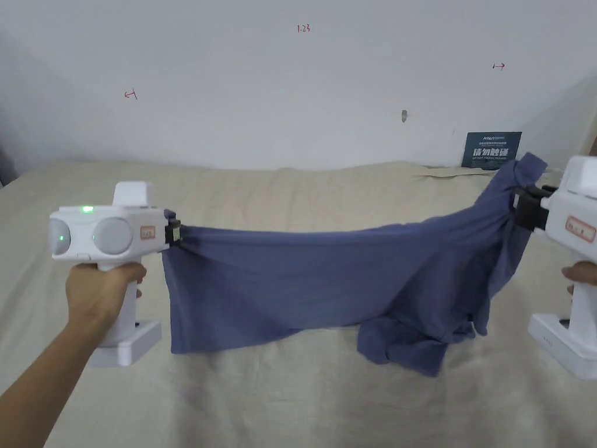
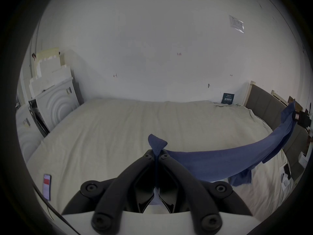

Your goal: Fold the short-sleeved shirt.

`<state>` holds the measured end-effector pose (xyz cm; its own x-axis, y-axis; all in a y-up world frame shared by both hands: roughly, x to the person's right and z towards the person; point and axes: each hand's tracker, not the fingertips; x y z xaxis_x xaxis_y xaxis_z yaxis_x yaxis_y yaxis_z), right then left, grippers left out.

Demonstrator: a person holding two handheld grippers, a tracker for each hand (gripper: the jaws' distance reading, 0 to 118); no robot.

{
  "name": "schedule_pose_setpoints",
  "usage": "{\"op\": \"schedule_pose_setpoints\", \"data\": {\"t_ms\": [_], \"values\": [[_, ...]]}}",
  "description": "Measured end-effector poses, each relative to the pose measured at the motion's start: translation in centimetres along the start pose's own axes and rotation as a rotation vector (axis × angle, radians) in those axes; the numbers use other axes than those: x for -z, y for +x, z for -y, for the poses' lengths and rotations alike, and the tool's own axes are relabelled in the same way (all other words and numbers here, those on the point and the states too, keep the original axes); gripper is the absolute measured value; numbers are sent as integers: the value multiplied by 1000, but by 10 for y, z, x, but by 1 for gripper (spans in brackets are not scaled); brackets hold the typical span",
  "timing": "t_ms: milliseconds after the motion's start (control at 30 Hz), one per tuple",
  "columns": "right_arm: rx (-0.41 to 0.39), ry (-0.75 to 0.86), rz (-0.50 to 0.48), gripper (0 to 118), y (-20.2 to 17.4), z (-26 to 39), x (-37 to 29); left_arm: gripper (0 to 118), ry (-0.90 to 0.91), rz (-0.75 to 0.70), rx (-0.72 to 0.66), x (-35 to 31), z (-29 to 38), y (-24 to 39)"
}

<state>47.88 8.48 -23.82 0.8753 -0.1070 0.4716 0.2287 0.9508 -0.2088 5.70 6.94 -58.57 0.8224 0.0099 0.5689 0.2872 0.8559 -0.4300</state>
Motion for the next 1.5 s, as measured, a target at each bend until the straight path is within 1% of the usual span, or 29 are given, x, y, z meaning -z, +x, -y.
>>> {"op": "schedule_pose_setpoints", "data": {"t_ms": [100,200,300,333,467,567,700,800,900,933,1000,1133,1233,1267,1333,1433,1500], "values": [[-2,-28,-15,3,1,33,-24,0,-29,19,-13,-12,37,-5],[-33,-85,-26,3,-2,68,-50,0,-83,24,1,-25,74,-6],[-11,-132,-37,3,-3,100,-76,0,-115,30,-28,-40,110,-12],[-7,-145,-38,3,-12,111,-92,0,-125,30,-37,-46,123,-13],[15,-176,-44,3,-19,146,-133,0,-163,35,-29,-64,171,-23],[26,-198,-47,3,-26,166,-161,0,-197,33,-27,-81,202,-27],[37,-238,-57,3,-32,188,-195,0,-225,32,-58,-106,234,-37],[48,-271,-66,3,-44,200,-220,0,-240,26,-76,-123,253,-43],[34,-305,-71,3,-47,213,-237,0,-259,23,-77,-137,270,-48],[18,-324,-69,3,-49,217,-241,0,-265,24,-79,-143,275,-47],[10,-338,-70,3,-49,225,-248,0,-282,21,-78,-146,284,-50],[27,-390,-53,3,-45,242,-241,0,-317,5,-72,-138,301,-52],[68,-439,-22,3,-41,255,-225,0,-333,-9,-68,-127,312,-48],[87,-485,8,3,-41,260,-218,0,-345,-21,-54,-123,315,-47],[124,-540,35,3,-39,270,-205,0,-375,-33,-44,-116,323,-44],[188,-634,87,3,-36,286,-187,0,-404,-43,-63,-112,334,-42],[219,-672,98,3,-34,294,-178,0,-404,-51,-85,-113,337,-42]]}}
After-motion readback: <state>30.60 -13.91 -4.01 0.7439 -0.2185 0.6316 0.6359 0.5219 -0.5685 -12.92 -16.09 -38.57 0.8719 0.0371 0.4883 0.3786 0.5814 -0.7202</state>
